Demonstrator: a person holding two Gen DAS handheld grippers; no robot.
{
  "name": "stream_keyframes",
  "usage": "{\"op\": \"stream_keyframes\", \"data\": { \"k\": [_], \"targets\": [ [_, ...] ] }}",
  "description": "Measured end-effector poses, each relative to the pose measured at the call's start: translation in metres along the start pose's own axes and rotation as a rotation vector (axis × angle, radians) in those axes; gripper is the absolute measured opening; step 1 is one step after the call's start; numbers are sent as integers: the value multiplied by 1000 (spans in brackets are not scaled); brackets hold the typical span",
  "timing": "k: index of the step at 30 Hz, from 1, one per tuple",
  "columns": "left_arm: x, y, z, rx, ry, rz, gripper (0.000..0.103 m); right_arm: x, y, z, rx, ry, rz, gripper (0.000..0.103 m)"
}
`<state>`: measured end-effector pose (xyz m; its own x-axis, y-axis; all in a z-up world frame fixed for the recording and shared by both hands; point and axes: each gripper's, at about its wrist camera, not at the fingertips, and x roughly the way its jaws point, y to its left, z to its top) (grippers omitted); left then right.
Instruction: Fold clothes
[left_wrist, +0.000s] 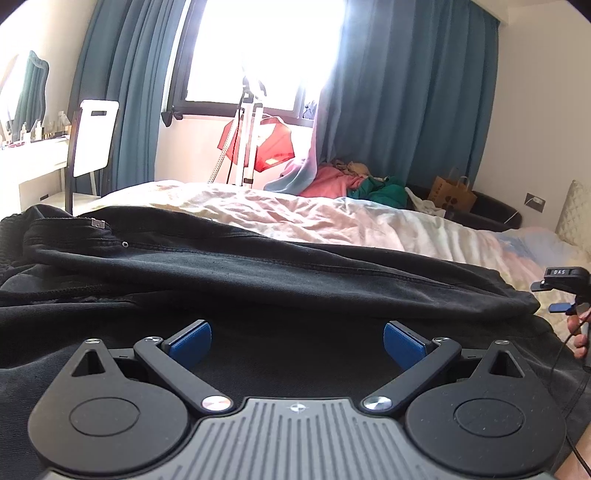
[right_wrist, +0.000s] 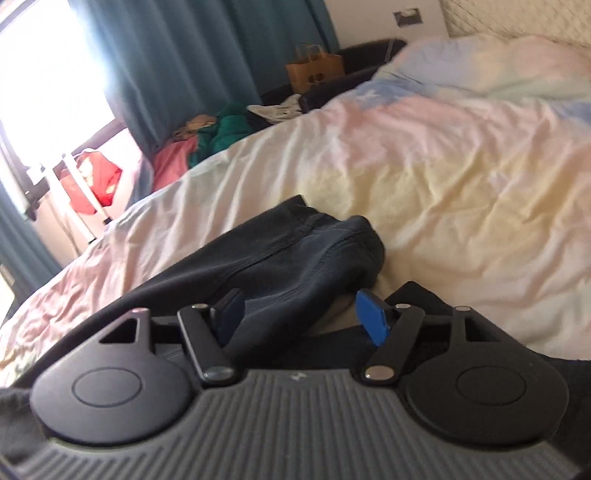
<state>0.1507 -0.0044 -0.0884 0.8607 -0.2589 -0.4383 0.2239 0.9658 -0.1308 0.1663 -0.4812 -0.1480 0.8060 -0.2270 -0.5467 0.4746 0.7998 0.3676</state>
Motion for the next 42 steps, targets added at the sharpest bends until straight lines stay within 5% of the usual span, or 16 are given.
{"op": "stream_keyframes", "data": {
  "k": [13, 19, 25, 34, 37, 42],
  "targets": [
    [-79, -15, -9, 31, -64, -9, 101, -203, 90, -84, -338, -71, 336, 71],
    [-93, -1, -19, -25, -17, 18, 101, -216, 99, -113, -409, -68, 308, 71],
    [-105, 44, -29, -111, 46, 178, 101, -217, 106, -117, -466, -102, 282, 71],
    [-149, 153, -6, -441, 93, 375, 101, -221, 99, -112, -439, -124, 306, 71],
    [-159, 173, 0, -450, 88, 447, 101, -216, 99, -111, -443, -109, 269, 71],
    [-152, 205, -5, -566, 157, 434, 101, -210, 99, -110, -434, -90, 260, 71]
  ]
}}
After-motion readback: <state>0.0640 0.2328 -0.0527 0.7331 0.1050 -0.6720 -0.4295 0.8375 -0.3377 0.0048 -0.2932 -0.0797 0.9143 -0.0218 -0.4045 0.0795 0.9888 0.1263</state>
